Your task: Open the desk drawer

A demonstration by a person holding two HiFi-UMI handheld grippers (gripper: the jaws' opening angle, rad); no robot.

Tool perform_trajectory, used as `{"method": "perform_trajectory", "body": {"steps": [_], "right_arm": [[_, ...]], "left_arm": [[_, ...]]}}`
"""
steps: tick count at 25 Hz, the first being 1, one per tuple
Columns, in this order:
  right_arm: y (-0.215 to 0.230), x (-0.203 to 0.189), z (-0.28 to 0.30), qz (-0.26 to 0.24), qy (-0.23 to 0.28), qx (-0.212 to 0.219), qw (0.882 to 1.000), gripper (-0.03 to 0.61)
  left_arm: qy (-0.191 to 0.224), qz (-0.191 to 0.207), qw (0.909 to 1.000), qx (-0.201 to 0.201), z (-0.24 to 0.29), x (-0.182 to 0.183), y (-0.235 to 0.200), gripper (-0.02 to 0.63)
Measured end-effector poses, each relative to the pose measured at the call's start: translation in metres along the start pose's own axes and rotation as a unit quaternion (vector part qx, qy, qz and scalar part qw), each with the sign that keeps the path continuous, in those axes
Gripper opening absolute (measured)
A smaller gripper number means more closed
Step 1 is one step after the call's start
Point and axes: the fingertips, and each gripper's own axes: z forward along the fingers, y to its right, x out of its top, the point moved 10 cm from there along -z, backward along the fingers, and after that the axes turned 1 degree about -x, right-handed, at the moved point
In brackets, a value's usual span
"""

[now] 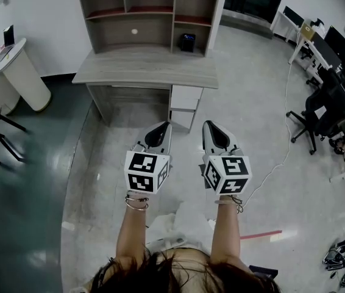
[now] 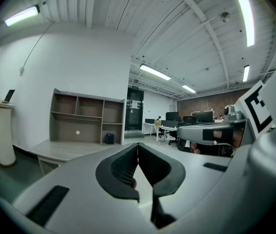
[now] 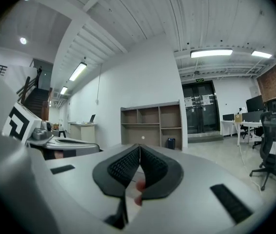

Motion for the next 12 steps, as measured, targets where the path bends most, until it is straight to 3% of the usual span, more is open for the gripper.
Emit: {"method": "perform_trajectory", "body": {"steps": [3, 12], "right_arm": [[0.0, -0.002, 0.0, -0.021, -0.006, -0.008, 1.0, 0.02], [0.018, -0.002, 0.006, -0.013, 0.001, -0.014, 1.0, 0.02]], "left_arm": [[-0.001, -0.008, 1.0, 0.006, 0.002, -0.002, -0.002, 0.009], [-0.005, -0.006, 1.0, 0.004, 0.021, -0.004, 0.0, 0.009]]}}
